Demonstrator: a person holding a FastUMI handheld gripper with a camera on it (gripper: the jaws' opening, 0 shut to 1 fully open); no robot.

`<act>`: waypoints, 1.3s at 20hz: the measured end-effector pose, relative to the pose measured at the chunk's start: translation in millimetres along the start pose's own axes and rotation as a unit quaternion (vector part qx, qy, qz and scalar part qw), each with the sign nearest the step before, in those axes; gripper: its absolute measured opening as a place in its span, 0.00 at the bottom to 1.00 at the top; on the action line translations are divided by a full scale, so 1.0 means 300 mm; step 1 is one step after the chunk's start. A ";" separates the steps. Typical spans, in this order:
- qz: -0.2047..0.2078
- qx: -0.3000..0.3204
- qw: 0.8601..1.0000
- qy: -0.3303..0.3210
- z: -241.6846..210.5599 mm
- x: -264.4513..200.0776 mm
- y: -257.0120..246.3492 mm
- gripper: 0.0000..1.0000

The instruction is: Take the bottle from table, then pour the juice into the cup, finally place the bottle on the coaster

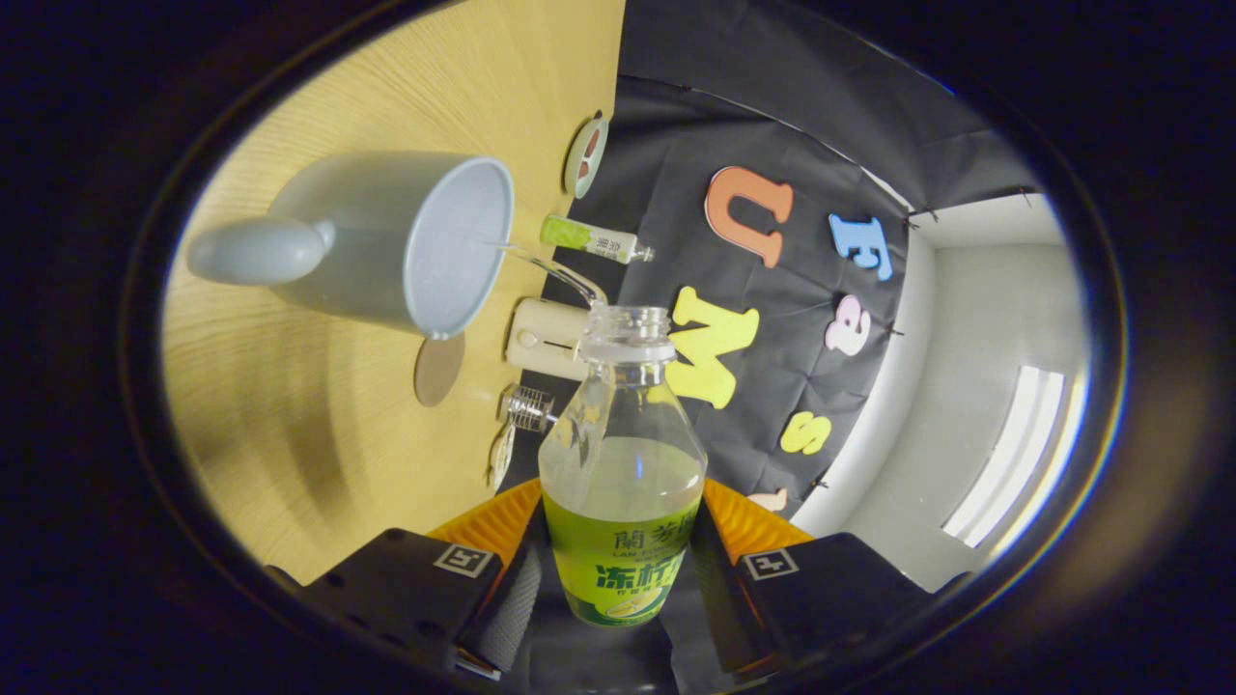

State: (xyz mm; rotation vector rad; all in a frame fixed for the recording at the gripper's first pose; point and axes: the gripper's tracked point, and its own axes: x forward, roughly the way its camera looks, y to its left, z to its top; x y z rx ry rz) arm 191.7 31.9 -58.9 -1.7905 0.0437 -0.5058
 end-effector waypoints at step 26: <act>0.018 -0.057 0.998 0.035 -0.024 -0.018 -0.064 0.79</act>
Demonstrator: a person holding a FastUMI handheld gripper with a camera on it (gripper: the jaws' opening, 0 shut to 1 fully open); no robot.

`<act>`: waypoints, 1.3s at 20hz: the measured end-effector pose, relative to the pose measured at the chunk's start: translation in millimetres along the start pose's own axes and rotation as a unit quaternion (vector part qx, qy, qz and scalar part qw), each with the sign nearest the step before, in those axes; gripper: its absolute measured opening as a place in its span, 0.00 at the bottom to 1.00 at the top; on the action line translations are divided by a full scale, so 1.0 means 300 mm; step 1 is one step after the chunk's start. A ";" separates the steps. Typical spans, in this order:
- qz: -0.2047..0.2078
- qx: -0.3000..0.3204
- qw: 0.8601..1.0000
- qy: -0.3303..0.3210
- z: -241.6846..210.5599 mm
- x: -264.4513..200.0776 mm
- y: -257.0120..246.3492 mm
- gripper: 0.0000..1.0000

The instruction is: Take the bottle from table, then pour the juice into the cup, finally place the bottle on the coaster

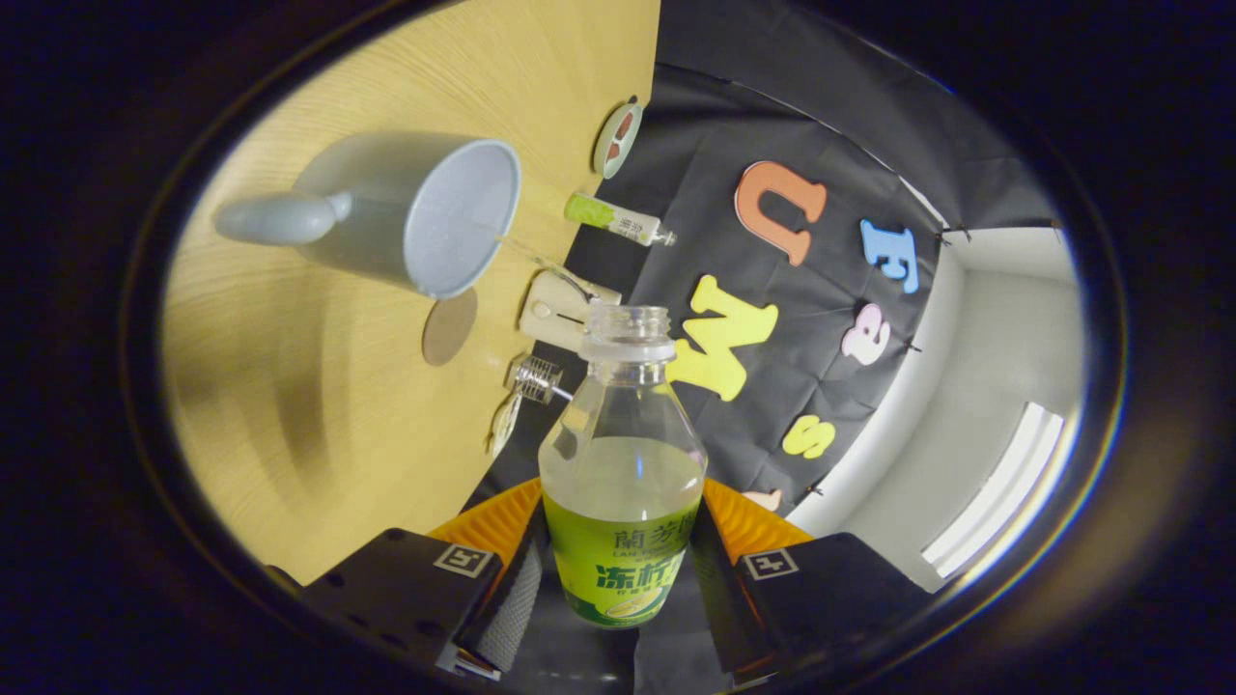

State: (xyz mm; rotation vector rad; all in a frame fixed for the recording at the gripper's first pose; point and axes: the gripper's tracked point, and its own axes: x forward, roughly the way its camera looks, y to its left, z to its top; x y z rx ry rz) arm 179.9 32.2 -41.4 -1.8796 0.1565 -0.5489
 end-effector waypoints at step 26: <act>-0.012 -0.083 0.996 0.012 -0.012 -0.031 -0.043 0.79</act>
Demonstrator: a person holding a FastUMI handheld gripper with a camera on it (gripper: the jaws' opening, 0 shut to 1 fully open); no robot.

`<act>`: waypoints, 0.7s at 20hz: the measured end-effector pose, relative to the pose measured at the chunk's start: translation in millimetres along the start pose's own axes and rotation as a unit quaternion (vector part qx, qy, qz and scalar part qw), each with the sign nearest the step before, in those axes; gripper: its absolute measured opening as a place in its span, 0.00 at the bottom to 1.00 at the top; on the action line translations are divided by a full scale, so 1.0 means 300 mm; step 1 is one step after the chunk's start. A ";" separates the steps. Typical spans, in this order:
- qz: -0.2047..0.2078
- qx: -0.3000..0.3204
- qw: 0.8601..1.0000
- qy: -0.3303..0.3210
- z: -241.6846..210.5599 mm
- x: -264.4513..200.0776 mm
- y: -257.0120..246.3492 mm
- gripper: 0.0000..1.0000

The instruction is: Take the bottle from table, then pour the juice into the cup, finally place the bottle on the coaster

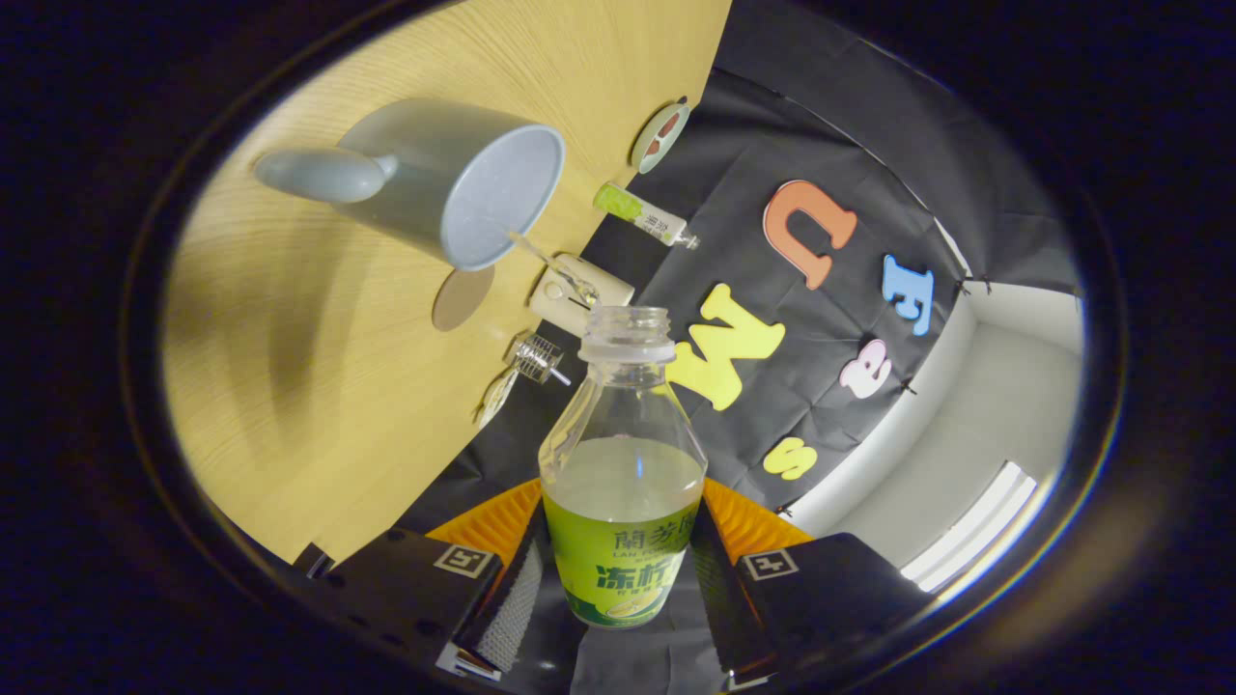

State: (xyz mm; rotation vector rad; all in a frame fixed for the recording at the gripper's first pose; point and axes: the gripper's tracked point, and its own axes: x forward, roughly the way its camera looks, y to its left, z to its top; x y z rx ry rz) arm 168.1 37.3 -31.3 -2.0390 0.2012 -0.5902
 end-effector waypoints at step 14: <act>-0.027 -0.032 0.999 0.014 -0.015 -0.021 -0.054 0.79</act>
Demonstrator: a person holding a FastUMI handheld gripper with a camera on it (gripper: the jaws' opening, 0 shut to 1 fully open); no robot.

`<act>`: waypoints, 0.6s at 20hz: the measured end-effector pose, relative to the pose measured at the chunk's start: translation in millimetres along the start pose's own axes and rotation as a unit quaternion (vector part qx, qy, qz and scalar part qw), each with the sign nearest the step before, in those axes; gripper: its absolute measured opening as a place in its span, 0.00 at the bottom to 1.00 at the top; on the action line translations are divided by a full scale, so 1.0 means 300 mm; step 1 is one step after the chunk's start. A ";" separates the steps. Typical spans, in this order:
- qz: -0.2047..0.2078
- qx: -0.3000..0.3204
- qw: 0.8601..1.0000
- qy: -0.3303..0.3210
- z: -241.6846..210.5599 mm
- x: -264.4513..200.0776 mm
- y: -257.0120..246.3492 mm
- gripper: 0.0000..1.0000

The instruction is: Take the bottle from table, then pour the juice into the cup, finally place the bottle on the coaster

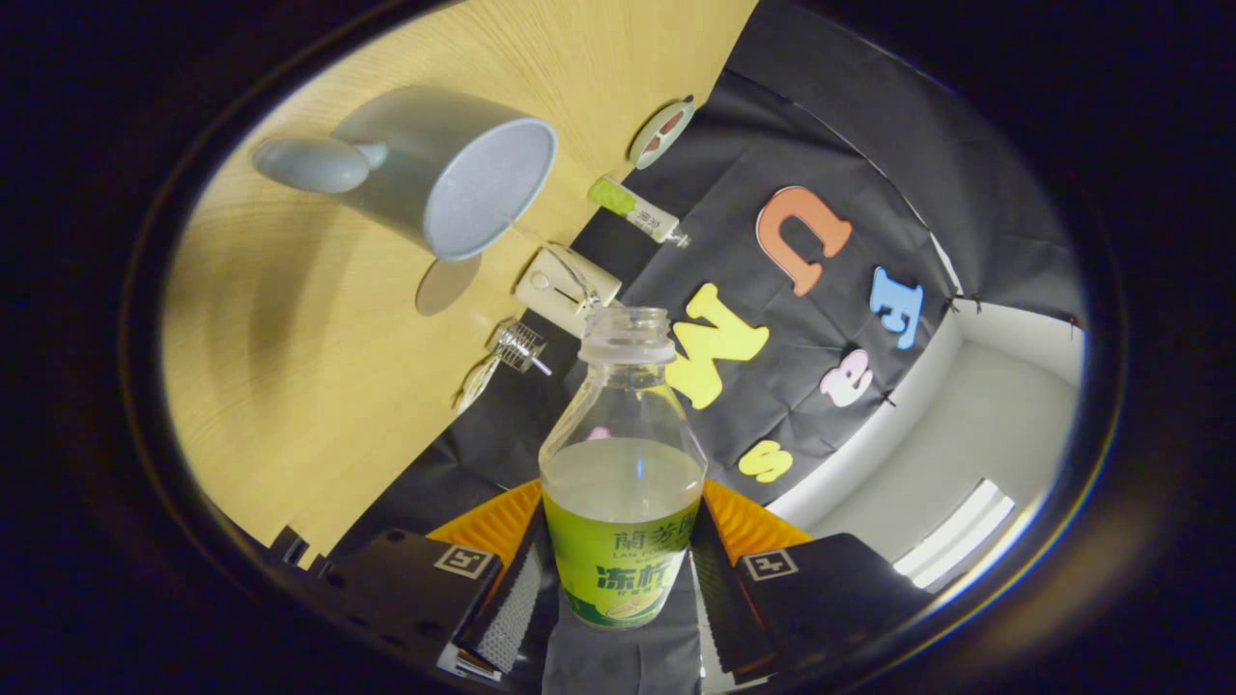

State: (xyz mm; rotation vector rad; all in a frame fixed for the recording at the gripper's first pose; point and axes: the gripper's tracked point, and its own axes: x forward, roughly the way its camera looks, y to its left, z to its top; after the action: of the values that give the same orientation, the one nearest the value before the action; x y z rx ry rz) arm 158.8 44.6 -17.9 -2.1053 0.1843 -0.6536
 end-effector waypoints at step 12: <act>0.019 -0.018 0.999 -0.025 0.048 -0.003 -0.041 0.79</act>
State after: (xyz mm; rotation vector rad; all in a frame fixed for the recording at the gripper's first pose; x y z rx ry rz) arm 164.0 62.7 -14.8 -2.1448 0.2076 -0.5785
